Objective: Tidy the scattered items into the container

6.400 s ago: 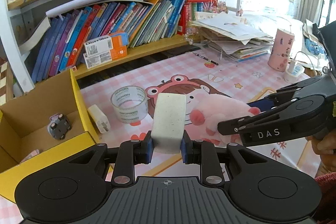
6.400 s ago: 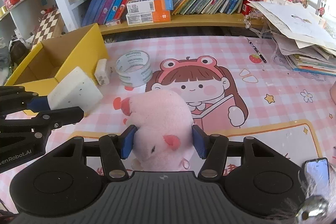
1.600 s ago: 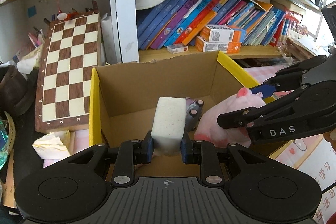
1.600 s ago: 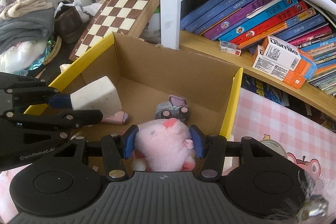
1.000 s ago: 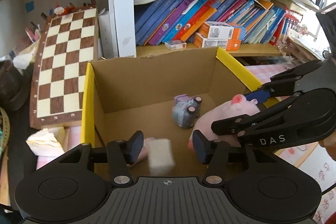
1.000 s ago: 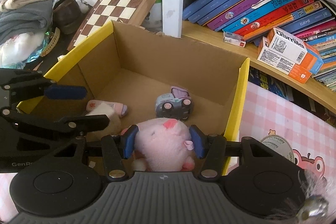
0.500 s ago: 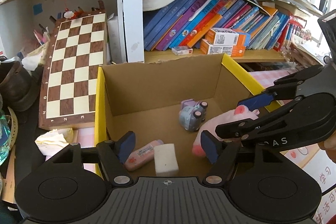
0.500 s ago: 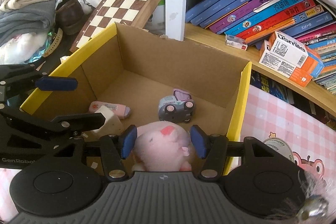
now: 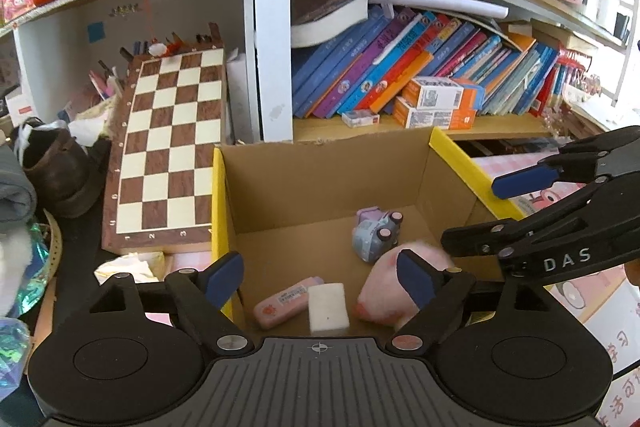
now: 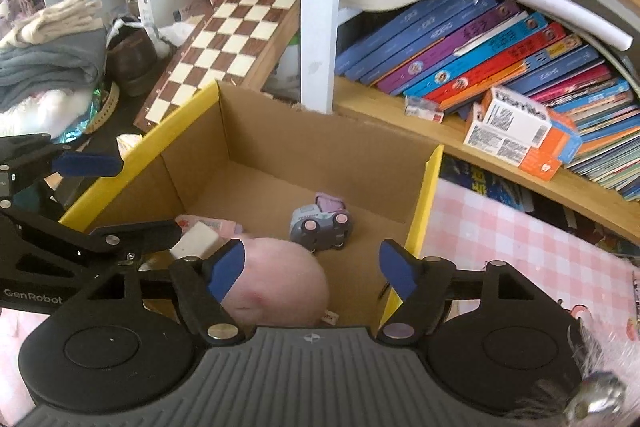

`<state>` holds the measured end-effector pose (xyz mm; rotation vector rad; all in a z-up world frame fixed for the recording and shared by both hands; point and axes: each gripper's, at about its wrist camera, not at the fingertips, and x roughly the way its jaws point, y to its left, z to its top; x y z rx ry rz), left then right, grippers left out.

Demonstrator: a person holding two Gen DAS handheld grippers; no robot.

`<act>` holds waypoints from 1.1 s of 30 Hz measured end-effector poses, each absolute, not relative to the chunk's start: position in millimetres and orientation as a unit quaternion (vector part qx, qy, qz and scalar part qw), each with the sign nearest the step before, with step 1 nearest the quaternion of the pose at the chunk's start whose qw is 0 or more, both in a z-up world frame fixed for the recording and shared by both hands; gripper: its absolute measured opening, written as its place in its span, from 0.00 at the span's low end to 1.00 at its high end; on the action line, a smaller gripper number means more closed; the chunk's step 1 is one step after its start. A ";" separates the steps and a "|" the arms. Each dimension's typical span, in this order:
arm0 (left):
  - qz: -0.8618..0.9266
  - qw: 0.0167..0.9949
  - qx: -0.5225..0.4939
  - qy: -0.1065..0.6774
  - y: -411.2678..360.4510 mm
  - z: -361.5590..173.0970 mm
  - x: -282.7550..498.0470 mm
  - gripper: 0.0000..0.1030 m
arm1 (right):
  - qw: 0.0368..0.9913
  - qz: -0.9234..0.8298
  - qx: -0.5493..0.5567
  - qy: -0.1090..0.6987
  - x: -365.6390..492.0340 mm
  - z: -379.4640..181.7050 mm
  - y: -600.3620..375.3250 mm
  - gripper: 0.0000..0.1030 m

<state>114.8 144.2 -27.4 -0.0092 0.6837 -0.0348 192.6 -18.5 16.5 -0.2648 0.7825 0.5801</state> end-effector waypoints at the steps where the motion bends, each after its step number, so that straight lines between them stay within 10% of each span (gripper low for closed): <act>1: -0.018 0.943 -0.004 0.333 143.6 -25.5 112.1 0.84 | 0.877 0.277 -0.126 0.372 189.5 19.2 -20.0 0.73; 33: -0.052 0.940 0.029 0.335 95.3 -10.7 51.9 0.86 | 0.904 0.222 -0.070 0.359 110.2 34.5 -90.8 0.79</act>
